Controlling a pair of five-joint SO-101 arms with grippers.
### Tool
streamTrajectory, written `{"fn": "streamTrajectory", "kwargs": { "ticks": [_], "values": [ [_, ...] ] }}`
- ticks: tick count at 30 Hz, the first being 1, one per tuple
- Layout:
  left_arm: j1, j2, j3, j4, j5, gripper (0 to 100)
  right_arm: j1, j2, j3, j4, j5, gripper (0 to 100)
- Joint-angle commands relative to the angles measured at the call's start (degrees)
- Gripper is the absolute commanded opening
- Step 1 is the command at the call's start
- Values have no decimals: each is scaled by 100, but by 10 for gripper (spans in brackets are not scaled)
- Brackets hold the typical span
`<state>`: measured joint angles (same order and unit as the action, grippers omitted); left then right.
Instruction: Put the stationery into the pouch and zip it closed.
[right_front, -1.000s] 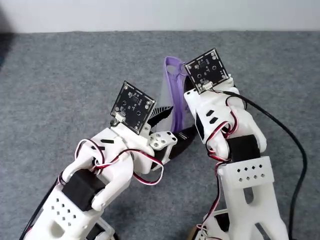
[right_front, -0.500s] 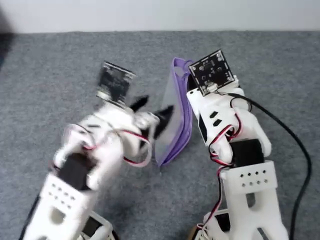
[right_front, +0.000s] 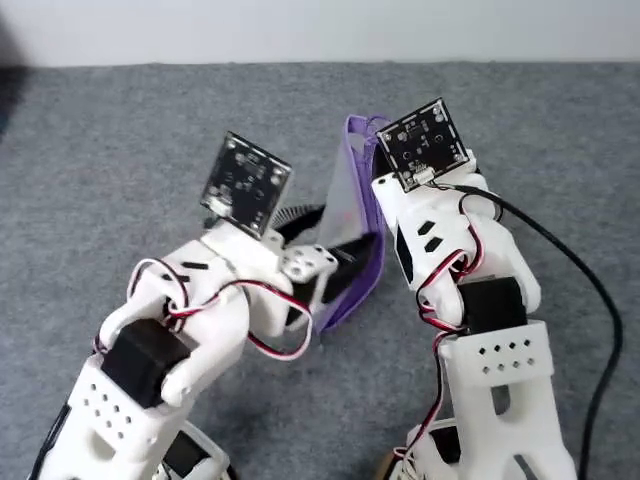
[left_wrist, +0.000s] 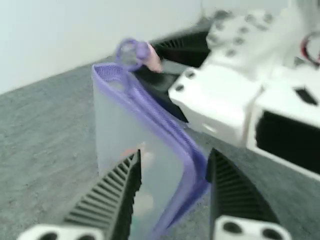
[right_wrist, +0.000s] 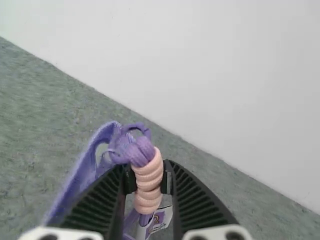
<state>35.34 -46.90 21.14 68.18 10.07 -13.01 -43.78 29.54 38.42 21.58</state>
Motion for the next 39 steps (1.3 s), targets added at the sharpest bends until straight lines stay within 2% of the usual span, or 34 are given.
{"fn": "streamTrajectory", "kwargs": {
  "ticks": [1, 4, 9, 15, 19, 28, 36, 39],
  "values": [
    [70, -62, -277, 70, 70, 203, 66, -75, -281, -198, 26, 7],
    [79, -9, -189, 35, 70, 203, 40, -84, -264, -198, 26, 7],
    [97, -18, 426, -510, 79, 203, 31, -101, -290, -198, -97, 7],
    [580, -18, 470, -510, 79, 203, 31, -75, -290, -198, -167, 7],
    [607, 0, 532, -677, 79, 203, 31, -75, -290, -198, -167, 7],
    [571, 0, 1692, -1477, 44, 203, 31, -84, -290, -198, -167, 7],
    [-193, -53, 1851, -1741, 44, 202, 40, -110, -264, -154, -167, 7],
    [-246, -53, 1648, -1723, 70, 191, 31, -84, -264, -163, -176, 7]
  ]
}}
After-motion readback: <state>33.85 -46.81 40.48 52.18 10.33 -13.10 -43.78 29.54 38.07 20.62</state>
